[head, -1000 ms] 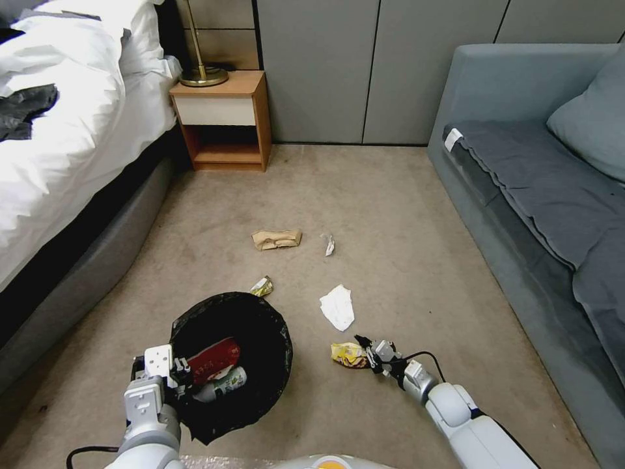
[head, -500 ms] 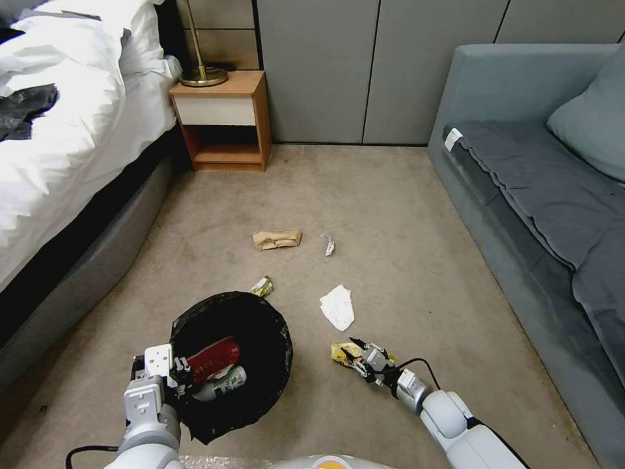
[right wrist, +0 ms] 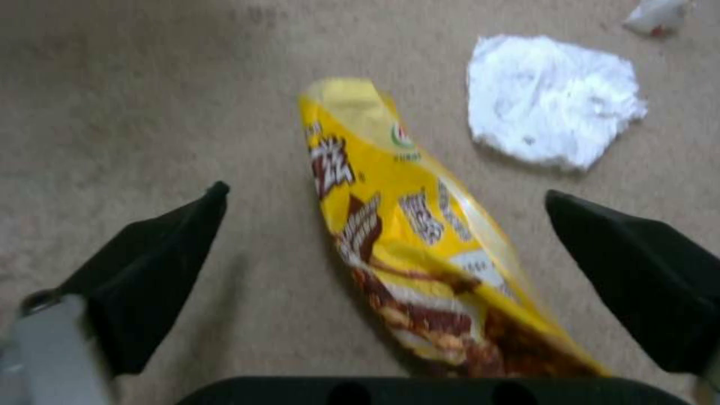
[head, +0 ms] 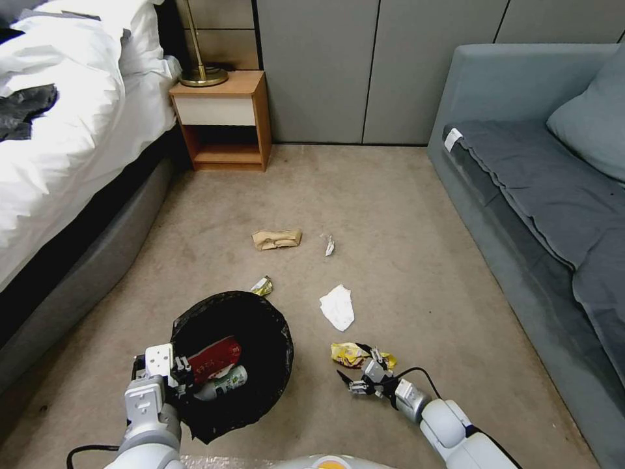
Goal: Pick up the trash bin, then pick up the garbage from the floor and place it into the trash bin.
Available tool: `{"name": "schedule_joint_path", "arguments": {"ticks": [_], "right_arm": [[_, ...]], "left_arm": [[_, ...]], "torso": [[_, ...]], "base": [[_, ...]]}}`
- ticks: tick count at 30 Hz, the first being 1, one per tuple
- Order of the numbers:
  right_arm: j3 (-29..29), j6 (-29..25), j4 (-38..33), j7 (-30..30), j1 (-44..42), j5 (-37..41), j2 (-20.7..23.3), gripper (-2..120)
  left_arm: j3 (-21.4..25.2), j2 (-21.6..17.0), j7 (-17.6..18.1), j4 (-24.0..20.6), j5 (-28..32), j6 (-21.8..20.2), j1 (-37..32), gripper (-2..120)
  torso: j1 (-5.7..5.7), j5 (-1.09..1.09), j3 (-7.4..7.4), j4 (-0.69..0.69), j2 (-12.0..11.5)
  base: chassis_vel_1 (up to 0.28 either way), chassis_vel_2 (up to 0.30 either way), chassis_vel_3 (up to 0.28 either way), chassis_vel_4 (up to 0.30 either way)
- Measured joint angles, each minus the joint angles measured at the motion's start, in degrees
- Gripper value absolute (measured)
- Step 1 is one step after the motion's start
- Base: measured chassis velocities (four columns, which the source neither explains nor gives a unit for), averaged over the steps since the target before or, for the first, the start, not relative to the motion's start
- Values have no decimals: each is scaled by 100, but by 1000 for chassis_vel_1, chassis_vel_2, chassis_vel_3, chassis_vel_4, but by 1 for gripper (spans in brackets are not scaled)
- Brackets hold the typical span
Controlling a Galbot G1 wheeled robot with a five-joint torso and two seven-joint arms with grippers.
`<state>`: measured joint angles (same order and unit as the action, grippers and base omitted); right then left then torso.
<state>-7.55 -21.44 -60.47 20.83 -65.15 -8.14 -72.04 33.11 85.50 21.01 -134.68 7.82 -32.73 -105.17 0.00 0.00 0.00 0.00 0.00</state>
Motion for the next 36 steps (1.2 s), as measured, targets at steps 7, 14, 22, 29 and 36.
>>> {"name": "schedule_joint_path", "arguments": {"ticks": [7, 14, 22, 29, 36], "right_arm": [[-77, -95, 606, -37, 307, -103, -127, 114], [-86, -185, 1052, -40, 562, -141, -258, 113], [-112, -347, 1398, 1, 737, -229, -359, 104], [-116, -377, 1478, 17, 794, -232, -370, 93], [-124, -377, 1441, 27, 761, -208, -347, 72]], "left_arm": [[16, -4, 0, 0, 5, 0, -9, 0], [27, 5, 0, 11, 8, 6, -21, 0], [57, 8, 1, 23, 16, 13, -28, 0], [57, 12, 2, 45, 18, 14, -17, 0], [36, 21, 3, 76, 18, 32, 9, 0]], "torso": [[0, 0, 0, 0, 0], [0, -1, 0, -1, 0], [-1, -5, 0, -4, 1], [-1, 2, -1, 1, 1], [0, 3, 0, 1, 1]], "base": [[0, 0, 0, 0], [0, 0, 0, 0], [0, 0, 0, 0], [0, 0, 0, 0], [0, 0, 0, 0]]}}
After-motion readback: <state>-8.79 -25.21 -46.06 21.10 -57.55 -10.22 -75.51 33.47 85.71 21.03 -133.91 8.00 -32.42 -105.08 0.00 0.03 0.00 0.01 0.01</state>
